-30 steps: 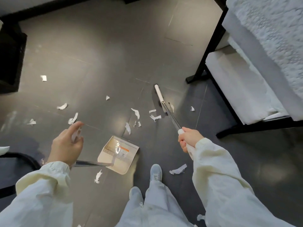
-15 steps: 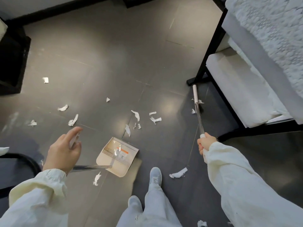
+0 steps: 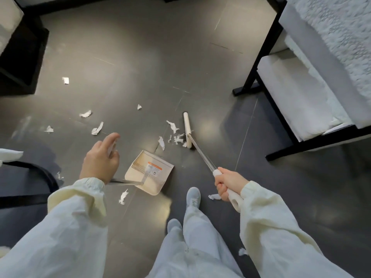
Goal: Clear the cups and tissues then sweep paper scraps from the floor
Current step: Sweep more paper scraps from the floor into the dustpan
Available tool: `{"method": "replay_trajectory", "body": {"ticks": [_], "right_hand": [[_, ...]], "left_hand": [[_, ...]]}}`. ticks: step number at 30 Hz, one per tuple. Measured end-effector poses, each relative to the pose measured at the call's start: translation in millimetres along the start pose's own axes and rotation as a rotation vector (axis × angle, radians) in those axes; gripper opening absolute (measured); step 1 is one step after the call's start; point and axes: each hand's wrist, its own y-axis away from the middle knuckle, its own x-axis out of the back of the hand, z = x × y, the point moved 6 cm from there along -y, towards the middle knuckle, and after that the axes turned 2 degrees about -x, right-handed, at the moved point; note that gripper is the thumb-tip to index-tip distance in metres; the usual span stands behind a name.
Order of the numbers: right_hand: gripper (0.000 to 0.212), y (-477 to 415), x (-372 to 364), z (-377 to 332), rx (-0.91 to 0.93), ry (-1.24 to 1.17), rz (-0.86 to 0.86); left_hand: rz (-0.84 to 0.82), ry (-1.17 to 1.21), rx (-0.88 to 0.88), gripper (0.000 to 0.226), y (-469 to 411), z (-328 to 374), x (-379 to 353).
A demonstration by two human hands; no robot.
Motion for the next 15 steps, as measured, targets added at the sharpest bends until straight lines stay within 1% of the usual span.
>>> {"method": "replay_trajectory", "body": {"ticks": [4,7,12,15], "right_hand": [[0.073,34.5,-6.3,0.1,0.066,0.053,0.013],[0.073,38.7,-4.7,-12.9,0.099,0.129,0.038],[0.073,8.8,1.3,-52.4,0.126,0.241,0.07],[0.07,-27.6,3.6,-80.4,0.164,0.417,0.07]], "left_hand": [[0.002,0.014,0.011,0.047,23.4,2.2,3.7],[0.006,0.025,0.038,0.048,38.1,2.2,5.5],[-0.003,0.012,0.055,0.046,58.2,5.3,4.8],[0.015,0.008,0.084,0.046,68.5,12.5,-0.4]]}}
